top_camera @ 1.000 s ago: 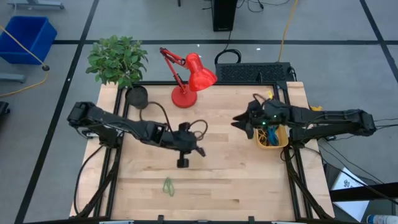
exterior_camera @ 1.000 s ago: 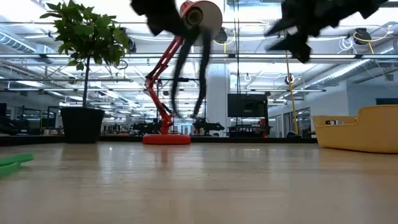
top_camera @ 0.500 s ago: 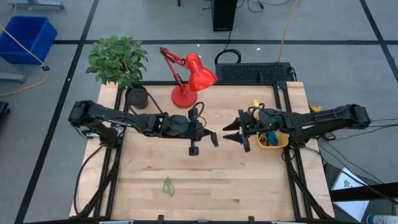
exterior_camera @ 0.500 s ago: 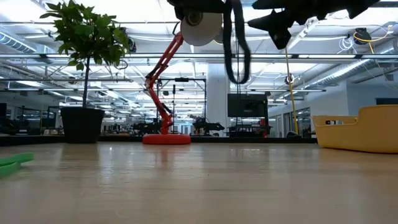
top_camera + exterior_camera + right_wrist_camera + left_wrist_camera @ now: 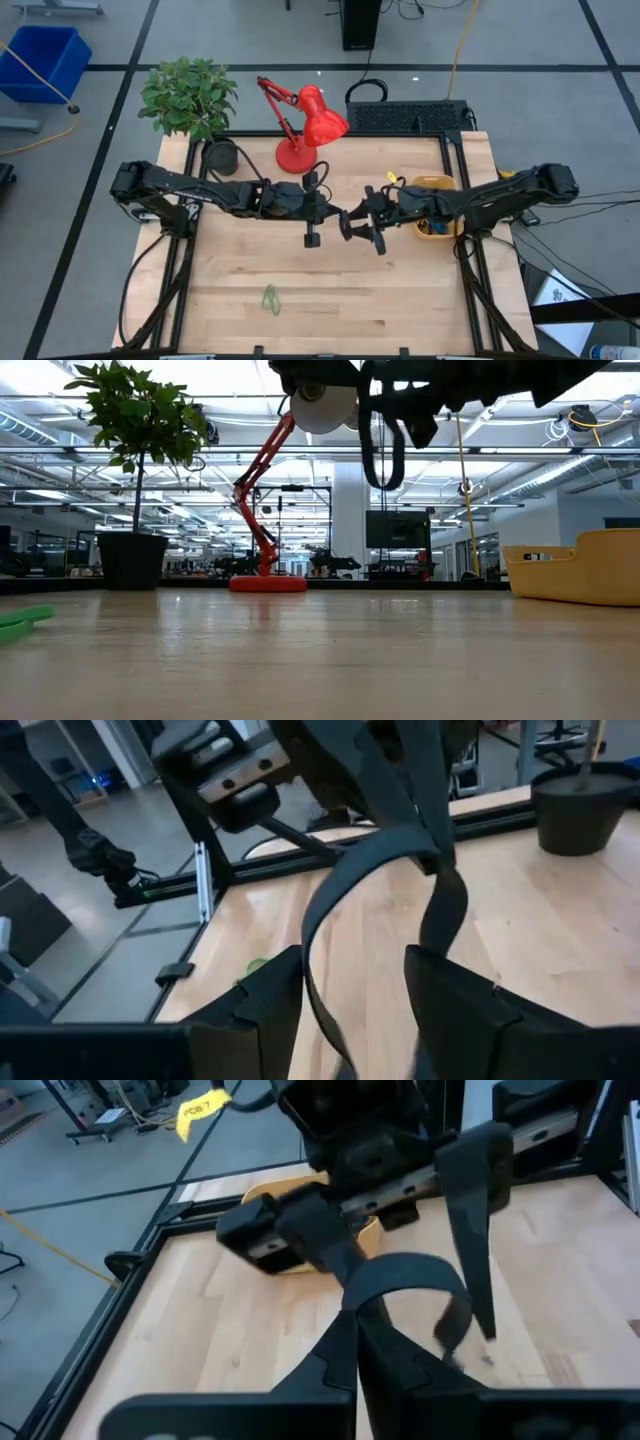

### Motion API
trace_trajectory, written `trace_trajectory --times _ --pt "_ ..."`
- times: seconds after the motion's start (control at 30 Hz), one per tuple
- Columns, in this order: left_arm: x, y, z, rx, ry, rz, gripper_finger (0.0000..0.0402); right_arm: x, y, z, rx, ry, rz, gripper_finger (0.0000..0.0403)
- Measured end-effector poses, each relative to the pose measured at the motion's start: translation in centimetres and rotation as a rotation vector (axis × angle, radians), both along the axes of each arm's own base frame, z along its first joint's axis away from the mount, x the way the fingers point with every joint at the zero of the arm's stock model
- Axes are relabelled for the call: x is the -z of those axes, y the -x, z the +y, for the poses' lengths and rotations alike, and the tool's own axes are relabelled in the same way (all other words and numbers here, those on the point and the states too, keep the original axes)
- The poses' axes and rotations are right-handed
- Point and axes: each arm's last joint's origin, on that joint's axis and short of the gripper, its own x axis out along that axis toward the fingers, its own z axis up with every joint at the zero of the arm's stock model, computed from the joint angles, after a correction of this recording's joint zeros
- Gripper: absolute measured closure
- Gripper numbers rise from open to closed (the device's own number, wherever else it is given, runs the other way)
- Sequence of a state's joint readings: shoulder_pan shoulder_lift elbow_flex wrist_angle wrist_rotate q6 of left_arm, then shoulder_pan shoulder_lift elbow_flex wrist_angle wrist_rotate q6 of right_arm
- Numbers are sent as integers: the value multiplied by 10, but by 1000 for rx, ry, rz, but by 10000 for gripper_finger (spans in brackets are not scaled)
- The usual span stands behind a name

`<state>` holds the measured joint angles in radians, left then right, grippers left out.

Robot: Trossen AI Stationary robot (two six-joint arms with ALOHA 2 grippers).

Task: Pick and place rubber bands into bin
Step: Put the black rubber band into the yellow bin

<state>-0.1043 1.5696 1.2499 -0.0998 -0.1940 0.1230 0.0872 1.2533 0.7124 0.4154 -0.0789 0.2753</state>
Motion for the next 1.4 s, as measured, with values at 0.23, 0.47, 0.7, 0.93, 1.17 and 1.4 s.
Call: trace_trajectory --times 0.23,0.47,0.7,0.93,1.17,1.4 --pt "0 0 2 -17 -12 4 396 7 -9 1 5 -52 -6 247" --pt "0 0 4 -27 -14 4 393 5 -8 1 4 -54 -18 317" --pt "0 0 6 -38 -7 2 380 5 -8 1 -3 -22 -23 397" --pt "0 0 6 -46 9 -2 356 5 -8 1 -2 -27 -21 400" --pt "0 0 7 -71 58 -6 355 5 -8 1 -1 -28 -21 401" --pt "9 4 11 -114 106 92 354 2 -5 1 -1 -26 -24 402"
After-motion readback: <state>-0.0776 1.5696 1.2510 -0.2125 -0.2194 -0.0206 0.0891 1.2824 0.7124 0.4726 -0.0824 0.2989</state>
